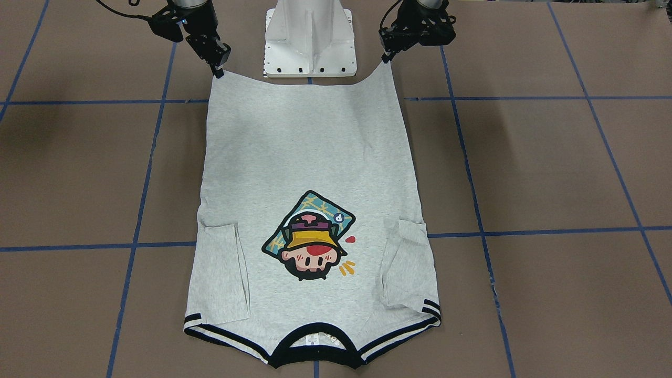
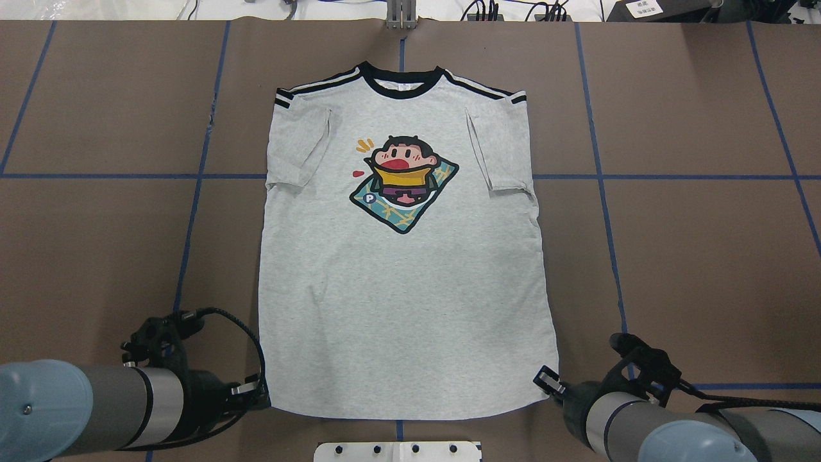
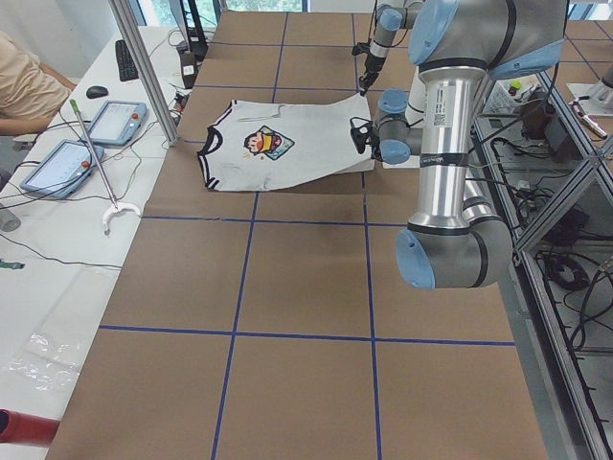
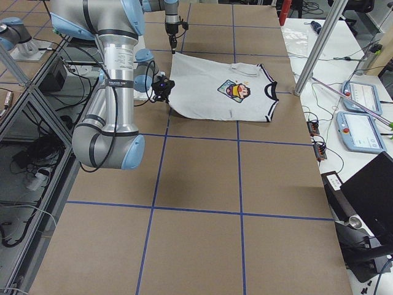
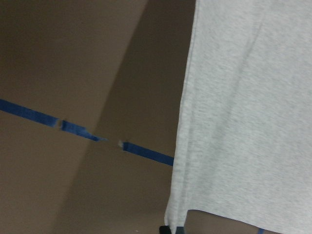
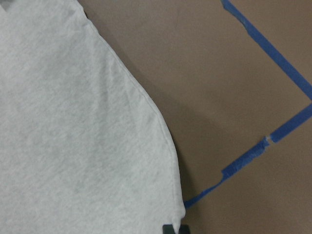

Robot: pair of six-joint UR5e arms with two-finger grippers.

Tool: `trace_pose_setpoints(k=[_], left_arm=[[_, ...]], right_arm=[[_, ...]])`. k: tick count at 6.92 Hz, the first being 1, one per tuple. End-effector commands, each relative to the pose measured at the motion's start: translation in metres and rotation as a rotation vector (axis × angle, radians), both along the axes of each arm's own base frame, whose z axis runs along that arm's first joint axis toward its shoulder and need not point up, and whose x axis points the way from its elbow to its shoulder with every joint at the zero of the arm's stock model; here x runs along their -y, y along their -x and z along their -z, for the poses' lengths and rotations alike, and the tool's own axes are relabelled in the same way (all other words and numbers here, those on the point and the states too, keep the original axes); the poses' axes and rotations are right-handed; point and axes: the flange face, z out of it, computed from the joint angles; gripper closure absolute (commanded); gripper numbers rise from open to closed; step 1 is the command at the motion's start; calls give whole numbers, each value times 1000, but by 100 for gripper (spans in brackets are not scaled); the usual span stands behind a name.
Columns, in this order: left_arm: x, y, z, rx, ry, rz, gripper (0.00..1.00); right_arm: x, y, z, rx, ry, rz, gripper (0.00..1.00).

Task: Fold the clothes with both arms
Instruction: 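Lift the hem with both grippers and fold it toward the collar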

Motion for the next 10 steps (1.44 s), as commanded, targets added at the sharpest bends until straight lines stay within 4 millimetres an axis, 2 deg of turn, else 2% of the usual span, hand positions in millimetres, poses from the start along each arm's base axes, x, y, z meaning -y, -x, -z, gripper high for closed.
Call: trace_pose_setpoints(k=[1, 2, 3, 4, 5, 6, 7, 8, 9, 10], left_arm=[[83, 24, 13, 1, -140, 127, 100], [161, 24, 23, 55, -251, 208, 100], [217, 14, 20, 102, -251, 257, 100], [259, 12, 16, 140, -274, 293, 100], [305, 2, 13, 185, -277, 322, 100], [347, 11, -8, 213, -316, 350, 100], [373, 20, -31, 218, -339, 376, 100], [400, 17, -40, 238, -352, 385, 100], [417, 8, -37, 251, -352, 390, 100], [427, 0, -42, 268, -348, 389, 100]], right_arm=[[62, -25, 6, -30, -97, -43, 100], [116, -29, 16, -56, -170, -57, 100], [181, -18, 27, -86, -163, -50, 100], [249, -2, 55, -124, -169, -62, 100], [299, -1, 63, -183, -187, -78, 100], [342, 2, 55, -249, -196, -71, 100], [394, 4, 61, -283, -186, -102, 100], [439, 4, 54, -301, -185, -86, 100], [469, 22, 43, -281, -190, -87, 100], [487, 32, 29, -285, -188, -91, 100]])
